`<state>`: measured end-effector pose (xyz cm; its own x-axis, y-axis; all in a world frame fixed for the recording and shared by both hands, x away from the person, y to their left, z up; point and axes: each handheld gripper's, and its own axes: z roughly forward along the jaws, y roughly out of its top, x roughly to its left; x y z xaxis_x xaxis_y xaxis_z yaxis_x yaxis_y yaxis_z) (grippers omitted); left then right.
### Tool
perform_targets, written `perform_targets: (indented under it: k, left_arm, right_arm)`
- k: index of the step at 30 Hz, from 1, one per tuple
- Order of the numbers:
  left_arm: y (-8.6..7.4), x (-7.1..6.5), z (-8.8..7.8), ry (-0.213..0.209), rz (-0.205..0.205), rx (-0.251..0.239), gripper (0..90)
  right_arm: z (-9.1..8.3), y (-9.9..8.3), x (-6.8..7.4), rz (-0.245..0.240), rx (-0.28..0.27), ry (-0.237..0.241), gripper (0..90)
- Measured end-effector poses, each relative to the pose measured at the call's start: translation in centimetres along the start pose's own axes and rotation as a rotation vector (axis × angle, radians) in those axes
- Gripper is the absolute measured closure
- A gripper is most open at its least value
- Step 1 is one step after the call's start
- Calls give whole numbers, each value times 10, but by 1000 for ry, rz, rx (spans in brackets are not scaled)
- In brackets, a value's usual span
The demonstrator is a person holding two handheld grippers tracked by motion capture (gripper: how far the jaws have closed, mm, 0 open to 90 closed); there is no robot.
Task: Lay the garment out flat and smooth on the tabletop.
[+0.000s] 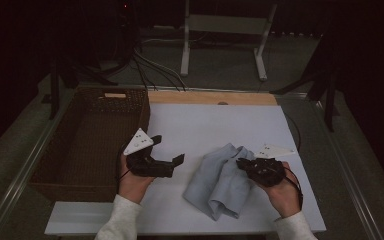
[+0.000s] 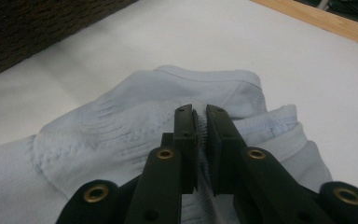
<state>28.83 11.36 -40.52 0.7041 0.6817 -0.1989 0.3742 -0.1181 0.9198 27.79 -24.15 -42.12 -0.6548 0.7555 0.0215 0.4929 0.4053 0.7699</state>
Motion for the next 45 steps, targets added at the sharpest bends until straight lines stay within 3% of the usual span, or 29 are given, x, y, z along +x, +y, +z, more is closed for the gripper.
perform_targets:
  k: [26,45]
  left_arm:
    - [0,0,0,0,3,0,4]
    - [1,-1,-1,-1,7,-3,4]
  right_arm:
    - [-25,-21,-25,61,-2,-54,846]
    - [-33,-29,-42,115,-13,-92,847]
